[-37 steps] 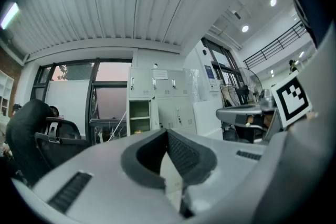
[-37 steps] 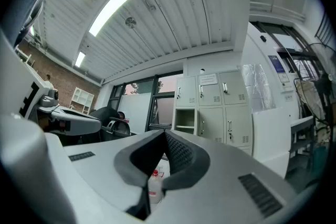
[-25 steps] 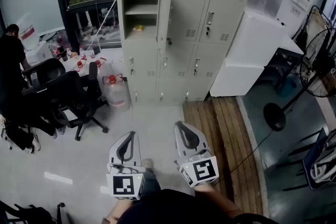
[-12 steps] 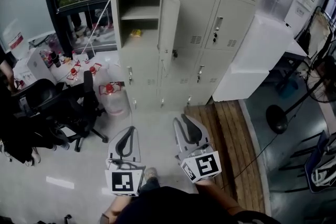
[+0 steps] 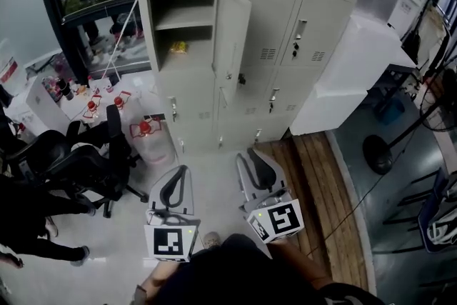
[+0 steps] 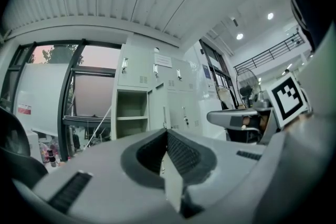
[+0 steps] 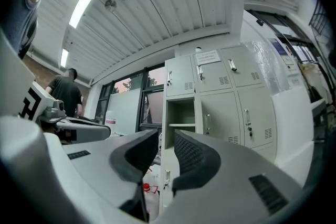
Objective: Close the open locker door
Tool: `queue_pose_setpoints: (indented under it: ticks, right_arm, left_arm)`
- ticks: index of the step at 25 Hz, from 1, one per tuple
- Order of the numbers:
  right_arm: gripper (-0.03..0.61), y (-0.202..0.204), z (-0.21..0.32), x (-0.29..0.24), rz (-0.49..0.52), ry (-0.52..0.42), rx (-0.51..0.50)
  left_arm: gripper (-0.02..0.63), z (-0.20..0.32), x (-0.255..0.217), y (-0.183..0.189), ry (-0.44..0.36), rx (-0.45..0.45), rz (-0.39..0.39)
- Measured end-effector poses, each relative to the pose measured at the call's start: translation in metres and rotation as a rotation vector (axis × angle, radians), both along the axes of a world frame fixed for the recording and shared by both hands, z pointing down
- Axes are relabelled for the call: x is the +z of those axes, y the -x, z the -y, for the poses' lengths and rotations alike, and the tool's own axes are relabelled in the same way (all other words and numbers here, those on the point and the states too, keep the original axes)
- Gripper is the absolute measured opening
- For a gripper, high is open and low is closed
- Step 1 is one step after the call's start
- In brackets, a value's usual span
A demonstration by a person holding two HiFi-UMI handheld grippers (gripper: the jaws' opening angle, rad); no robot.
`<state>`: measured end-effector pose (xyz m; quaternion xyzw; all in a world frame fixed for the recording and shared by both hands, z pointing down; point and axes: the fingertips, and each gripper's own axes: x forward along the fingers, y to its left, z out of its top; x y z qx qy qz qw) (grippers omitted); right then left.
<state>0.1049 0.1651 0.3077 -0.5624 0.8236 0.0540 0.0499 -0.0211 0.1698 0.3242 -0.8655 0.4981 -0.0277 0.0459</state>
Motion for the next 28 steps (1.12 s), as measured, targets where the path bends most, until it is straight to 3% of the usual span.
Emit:
queue_pose_setpoints:
  ticks: [13,28]
  right_arm:
    - [0.087,-0.016,0.075,-0.003,0.021,-0.037,0.006]
    - [0.087,-0.077,0.219,-0.021,0.03,-0.039,-0.107]
  left_arm:
    - [0.002,0.071,0.003,-0.02,-0.013,0.041,-0.007]
    - [0.002,0.209,-0.015,-0.074,-0.024,-0.029,-0.018]
